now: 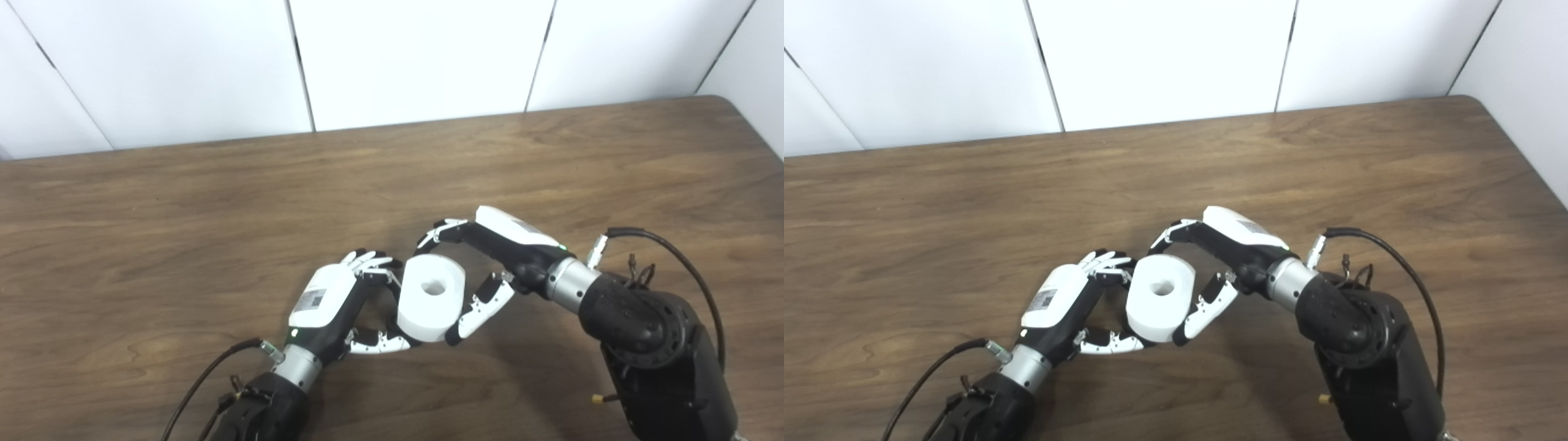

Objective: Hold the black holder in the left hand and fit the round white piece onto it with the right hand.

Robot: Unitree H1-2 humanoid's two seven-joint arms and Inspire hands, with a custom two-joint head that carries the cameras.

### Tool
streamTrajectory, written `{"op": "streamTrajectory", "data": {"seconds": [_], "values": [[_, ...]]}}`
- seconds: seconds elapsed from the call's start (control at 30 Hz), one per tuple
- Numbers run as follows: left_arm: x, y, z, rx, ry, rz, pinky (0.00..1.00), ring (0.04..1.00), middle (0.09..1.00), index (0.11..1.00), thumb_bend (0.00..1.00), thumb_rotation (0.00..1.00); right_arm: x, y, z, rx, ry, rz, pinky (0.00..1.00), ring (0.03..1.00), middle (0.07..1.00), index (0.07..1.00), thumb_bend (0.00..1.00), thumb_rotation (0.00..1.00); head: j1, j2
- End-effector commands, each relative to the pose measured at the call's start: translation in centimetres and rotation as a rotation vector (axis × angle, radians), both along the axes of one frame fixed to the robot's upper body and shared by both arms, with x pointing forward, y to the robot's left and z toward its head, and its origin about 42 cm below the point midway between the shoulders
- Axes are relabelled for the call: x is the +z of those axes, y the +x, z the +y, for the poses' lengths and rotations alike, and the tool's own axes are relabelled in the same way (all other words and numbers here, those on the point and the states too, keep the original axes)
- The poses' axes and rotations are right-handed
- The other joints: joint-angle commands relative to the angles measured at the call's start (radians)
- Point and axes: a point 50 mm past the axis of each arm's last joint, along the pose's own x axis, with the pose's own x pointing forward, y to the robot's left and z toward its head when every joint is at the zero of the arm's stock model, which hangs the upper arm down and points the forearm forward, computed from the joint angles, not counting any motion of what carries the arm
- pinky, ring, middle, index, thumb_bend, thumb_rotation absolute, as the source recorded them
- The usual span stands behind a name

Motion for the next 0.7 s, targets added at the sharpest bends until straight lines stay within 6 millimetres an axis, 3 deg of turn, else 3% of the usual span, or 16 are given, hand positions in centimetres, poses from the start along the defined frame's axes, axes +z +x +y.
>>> {"op": "streamTrajectory", "data": {"seconds": [0.0,0.33,0.37,0.43,0.57,0.67], "values": [[-1.9,-1.05,0.1,-0.021,0.049,0.12,0.93,0.903,0.825,0.488,0.52,0.05,0.65,0.2,-0.18,0.001,-0.01,-0.051,0.87,0.94,0.823,0.483,0.52,0.13,-0.001,0.002],[-1.87,-1.02,0.06,-0.021,0.047,0.12,0.93,0.902,0.825,0.488,0.52,0.05,0.63,0.31,-0.17,0.031,-0.053,-0.061,0.93,0.948,0.839,0.49,0.52,0.15,-0.002,0.0],[-1.9,-1.01,0.06,-0.021,0.045,0.119,0.93,0.902,0.825,0.488,0.52,0.05,0.61,0.34,-0.18,0.035,-0.064,-0.056,0.94,0.952,0.843,0.543,0.73,0.21,-0.002,0.0],[-1.98,-0.98,0.06,-0.019,0.044,0.122,0.93,0.901,0.825,0.488,0.52,0.05,0.55,0.42,-0.22,0.052,-0.1,-0.039,0.96,0.976,0.873,0.63,0.93,0.32,-0.003,-0.001],[-2.0,-0.94,0.04,-0.02,0.048,0.122,0.93,0.902,0.825,0.488,0.52,0.05,0.72,0.48,-0.14,0.079,-0.165,-0.021,0.97,0.999,0.949,0.818,1.0,0.43,-0.002,-0.003],[-2.05,-0.9,0.04,-0.02,0.05,0.121,0.93,0.902,0.825,0.488,0.52,0.05,0.88,0.53,-0.11,0.093,-0.188,-0.018,0.99,1.0,0.97,0.879,1.0,0.47,-0.003,-0.004]]}}
